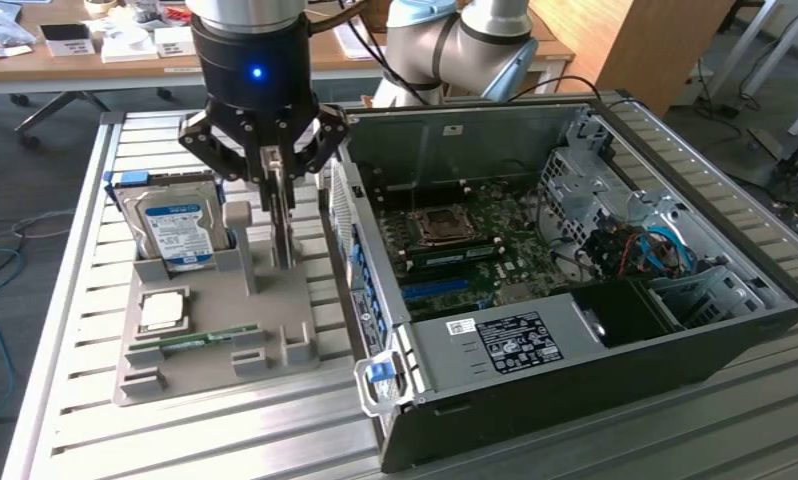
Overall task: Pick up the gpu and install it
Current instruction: 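Pick up the gpu and move the gpu toward the slot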
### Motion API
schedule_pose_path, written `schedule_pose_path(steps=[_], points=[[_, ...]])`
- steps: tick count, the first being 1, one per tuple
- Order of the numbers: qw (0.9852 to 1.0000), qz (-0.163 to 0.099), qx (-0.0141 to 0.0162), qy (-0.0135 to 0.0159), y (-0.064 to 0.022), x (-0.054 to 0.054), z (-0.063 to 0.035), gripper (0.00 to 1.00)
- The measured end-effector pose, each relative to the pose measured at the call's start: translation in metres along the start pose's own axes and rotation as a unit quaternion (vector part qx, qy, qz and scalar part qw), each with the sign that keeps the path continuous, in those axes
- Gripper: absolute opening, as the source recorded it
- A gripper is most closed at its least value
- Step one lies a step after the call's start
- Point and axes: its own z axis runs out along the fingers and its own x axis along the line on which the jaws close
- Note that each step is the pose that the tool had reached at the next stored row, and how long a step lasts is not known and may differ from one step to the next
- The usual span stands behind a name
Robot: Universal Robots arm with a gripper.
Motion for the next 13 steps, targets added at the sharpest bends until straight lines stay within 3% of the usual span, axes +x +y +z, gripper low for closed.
schedule_pose_path(steps=[5, 13], points=[[1.0000, 0.000, 0.0000, 0.0000, 0.0004, -0.0002, -0.0069, 0.27], [1.0000, 0.000, 0.0000, 0.0000, 0.0004, -0.0002, -0.0076, 0.27]])
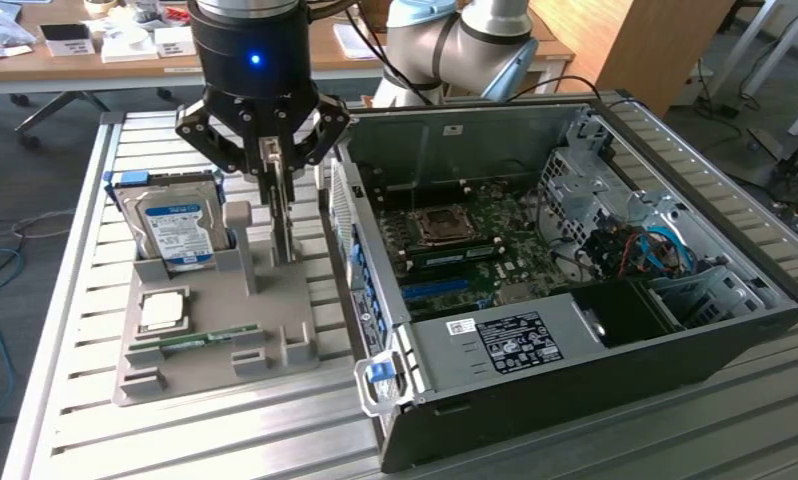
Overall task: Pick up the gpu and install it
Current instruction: 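Pick up the gpu and move the gpu toward the slot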
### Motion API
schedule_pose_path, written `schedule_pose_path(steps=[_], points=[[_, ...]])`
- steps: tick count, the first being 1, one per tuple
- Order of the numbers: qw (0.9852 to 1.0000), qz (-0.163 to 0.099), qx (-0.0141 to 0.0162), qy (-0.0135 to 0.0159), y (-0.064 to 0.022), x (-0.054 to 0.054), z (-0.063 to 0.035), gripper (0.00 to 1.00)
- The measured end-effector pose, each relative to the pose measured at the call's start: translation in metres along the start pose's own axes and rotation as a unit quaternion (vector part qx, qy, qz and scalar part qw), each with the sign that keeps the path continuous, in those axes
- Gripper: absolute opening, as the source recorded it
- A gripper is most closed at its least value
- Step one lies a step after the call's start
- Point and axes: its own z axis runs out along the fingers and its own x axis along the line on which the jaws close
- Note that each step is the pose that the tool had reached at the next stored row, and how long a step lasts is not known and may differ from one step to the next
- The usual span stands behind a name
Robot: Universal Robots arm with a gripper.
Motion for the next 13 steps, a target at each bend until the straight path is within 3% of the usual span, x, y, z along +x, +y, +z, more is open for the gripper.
schedule_pose_path(steps=[4, 13], points=[[1.0000, 0.000, 0.0001, 0.0001, 0.0001, 0.000, -0.0024, 0.27], [1.0000, 0.000, 0.0000, 0.0000, 0.0012, -0.001, -0.0218, 0.27]])
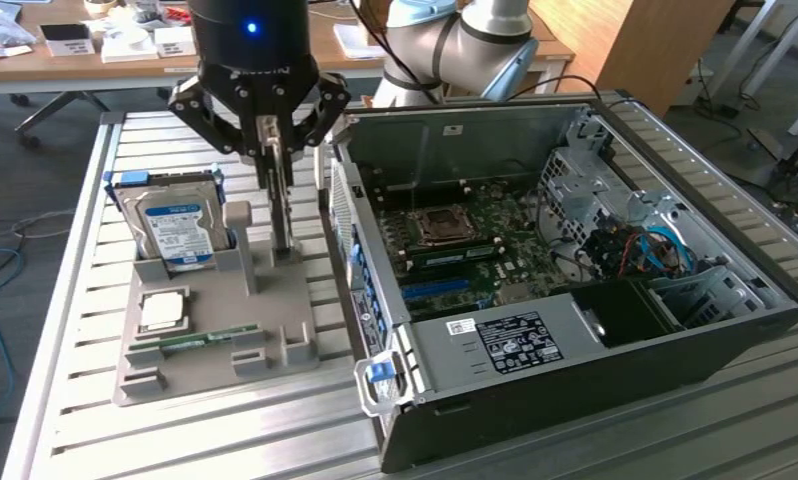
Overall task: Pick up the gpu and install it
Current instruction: 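Pick up the gpu and move the gpu toward the slot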
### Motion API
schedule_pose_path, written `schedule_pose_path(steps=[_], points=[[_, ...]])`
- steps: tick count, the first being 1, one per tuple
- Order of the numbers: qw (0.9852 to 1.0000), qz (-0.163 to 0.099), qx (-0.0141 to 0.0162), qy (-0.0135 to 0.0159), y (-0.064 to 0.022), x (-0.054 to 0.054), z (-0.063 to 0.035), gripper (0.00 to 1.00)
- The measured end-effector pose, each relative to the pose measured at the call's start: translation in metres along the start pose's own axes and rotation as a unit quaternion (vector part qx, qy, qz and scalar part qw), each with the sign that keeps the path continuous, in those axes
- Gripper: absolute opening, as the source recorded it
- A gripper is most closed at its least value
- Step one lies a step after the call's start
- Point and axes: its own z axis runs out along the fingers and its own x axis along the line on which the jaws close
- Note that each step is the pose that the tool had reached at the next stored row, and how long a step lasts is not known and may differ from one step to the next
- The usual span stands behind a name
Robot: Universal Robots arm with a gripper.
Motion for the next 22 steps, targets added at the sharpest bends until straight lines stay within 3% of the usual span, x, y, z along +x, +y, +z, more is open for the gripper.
schedule_pose_path(steps=[11, 22], points=[[1.0000, 0.000, 0.0000, 0.0000, 0.0012, -0.001, -0.0221, 0.27], [1.0000, 0.000, -0.0001, -0.0001, 0.0019, -0.001, -0.0332, 0.27]])
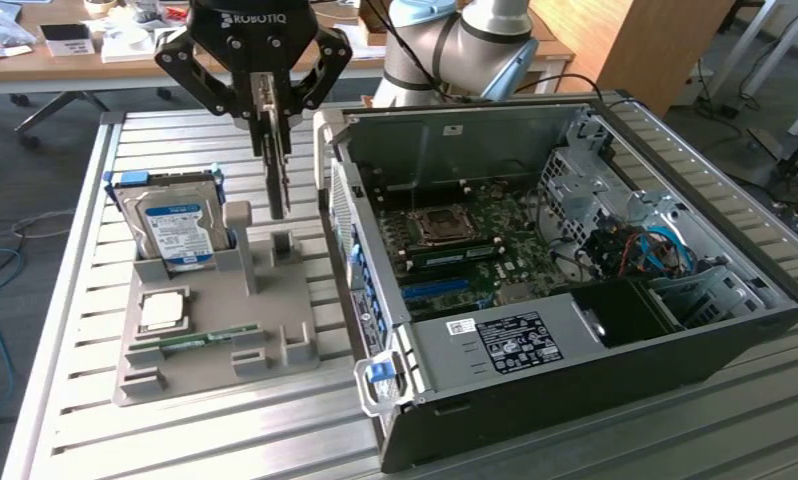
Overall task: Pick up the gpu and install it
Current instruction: 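Pick up the gpu and move the gpu toward the slot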
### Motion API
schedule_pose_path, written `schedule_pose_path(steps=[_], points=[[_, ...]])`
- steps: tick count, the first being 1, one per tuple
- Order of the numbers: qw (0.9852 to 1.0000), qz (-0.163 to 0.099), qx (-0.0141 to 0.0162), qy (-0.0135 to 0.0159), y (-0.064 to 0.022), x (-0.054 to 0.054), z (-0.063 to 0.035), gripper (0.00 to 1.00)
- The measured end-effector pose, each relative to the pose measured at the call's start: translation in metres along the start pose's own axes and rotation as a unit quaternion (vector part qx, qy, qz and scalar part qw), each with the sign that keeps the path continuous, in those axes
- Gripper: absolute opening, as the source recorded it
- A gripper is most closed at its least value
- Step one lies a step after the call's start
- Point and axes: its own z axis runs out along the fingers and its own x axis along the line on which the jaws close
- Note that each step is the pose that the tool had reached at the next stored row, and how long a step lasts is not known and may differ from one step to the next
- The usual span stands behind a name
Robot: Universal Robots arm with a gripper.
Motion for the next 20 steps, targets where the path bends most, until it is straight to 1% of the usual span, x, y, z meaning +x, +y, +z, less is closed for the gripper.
schedule_pose_path(steps=[8, 20], points=[[1.0000, 0.000, 0.0000, 0.0001, 0.0001, -0.002, -0.0001, 0.27], [1.0000, 0.000, 0.0000, 0.0001, 0.0006, -0.012, 0.0002, 0.27]])
